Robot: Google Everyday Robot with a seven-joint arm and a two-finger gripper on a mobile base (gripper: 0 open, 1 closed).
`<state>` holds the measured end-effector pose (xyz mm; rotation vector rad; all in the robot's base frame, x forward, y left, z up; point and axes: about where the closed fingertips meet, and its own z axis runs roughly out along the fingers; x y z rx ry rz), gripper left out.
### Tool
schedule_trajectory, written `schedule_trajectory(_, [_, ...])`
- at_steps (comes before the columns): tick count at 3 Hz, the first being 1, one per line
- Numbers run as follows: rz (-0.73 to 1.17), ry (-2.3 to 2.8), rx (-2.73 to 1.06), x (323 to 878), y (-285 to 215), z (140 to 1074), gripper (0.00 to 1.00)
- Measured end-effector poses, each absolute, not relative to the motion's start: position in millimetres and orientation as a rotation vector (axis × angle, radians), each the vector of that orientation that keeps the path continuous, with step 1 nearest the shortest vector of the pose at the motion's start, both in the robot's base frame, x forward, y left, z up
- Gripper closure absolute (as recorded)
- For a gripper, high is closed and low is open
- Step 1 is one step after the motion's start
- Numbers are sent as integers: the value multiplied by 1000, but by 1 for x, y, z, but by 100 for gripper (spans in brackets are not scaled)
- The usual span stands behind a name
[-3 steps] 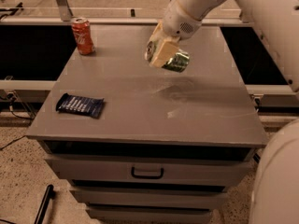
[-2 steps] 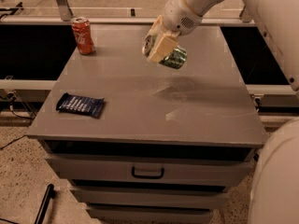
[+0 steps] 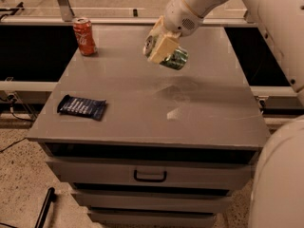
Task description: Place green can upright
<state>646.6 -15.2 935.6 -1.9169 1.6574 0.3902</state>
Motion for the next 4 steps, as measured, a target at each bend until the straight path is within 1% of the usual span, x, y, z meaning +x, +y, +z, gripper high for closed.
schedule_trajectory(2, [384, 1495, -1727, 684, 15, 962, 100])
schedule_trajectory(3, [387, 1364, -1535, 713, 39, 987, 100])
schedule_trajectory(4, [387, 1364, -1535, 713, 39, 987, 100])
